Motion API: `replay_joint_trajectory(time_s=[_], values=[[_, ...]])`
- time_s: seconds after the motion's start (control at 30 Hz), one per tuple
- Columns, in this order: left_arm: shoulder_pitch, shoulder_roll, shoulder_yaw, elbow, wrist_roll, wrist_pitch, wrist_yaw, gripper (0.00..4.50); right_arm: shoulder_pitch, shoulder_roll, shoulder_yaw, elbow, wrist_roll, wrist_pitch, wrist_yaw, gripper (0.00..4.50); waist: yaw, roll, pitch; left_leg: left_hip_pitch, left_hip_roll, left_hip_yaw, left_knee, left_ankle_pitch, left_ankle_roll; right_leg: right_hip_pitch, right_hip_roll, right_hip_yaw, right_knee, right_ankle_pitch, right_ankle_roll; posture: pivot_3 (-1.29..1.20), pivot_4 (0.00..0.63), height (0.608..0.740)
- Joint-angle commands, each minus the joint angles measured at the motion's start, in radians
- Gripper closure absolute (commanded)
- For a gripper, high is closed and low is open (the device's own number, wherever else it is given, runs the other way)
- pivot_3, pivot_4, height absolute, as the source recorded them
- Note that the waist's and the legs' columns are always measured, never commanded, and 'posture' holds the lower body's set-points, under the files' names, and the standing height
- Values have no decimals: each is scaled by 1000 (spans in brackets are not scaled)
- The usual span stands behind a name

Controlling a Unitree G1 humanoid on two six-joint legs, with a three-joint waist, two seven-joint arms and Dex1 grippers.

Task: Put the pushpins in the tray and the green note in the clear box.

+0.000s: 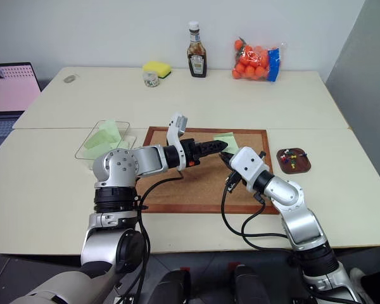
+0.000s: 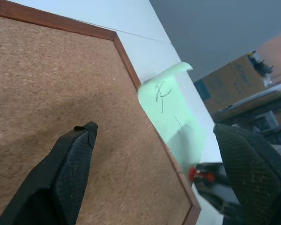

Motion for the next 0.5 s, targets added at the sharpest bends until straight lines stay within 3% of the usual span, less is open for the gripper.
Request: replay_joint_trajectory(time_s=[0.03, 0.5], values=[[-48, -29, 54, 44, -19, -14, 58, 731, -26, -3, -3, -29, -2, -24, 10, 4500, 1, 0, 0, 0, 0, 0, 0, 0, 0, 0, 0, 0, 0, 0, 0, 0, 150, 740], [-55, -72, 123, 78, -74, 28, 105, 3351, -40, -6, 10, -35, -24, -40, 10, 4500, 1, 0, 0, 0, 0, 0, 0, 0, 0, 0, 0, 0, 0, 0, 0, 0, 150, 740]])
